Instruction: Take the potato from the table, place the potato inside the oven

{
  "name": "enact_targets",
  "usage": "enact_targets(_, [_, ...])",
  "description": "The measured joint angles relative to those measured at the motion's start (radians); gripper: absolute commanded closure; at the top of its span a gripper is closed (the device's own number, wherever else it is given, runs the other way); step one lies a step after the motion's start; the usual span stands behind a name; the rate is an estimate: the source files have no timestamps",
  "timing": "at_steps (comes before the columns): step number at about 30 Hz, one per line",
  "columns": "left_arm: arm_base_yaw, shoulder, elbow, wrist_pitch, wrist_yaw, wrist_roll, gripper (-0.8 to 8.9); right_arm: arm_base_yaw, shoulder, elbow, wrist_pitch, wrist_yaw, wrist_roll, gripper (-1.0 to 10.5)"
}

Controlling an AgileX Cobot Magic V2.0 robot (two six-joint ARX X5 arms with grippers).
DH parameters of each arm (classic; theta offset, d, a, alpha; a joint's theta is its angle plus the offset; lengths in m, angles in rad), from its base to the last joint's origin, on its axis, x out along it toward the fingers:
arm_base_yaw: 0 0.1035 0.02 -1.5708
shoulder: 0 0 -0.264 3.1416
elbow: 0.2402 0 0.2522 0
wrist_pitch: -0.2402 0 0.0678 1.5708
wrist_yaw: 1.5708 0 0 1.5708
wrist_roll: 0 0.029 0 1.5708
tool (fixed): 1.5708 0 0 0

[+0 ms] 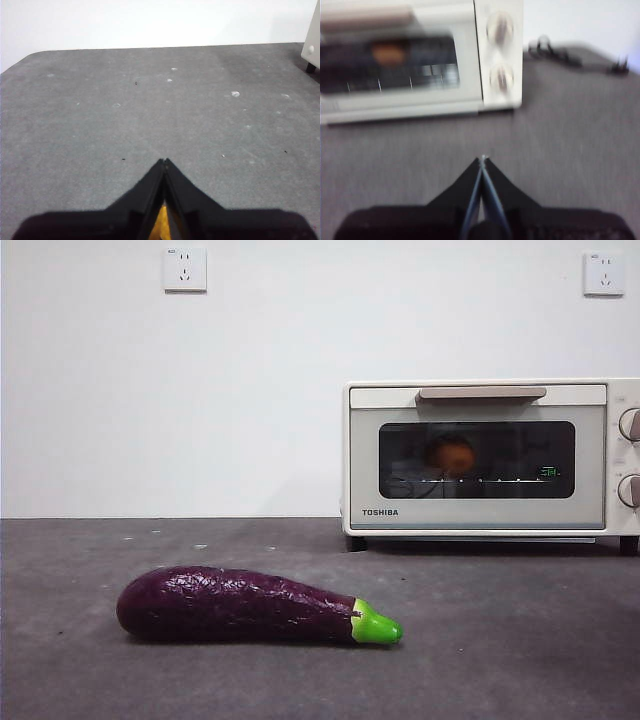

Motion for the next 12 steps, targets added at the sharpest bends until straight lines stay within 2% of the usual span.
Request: enact_targets(12, [0.000, 0.009, 0.000, 0.001, 0.000, 0.000, 8.17, 0.098, -0.002, 0.000, 0.000, 0.035, -0.001, 9.5])
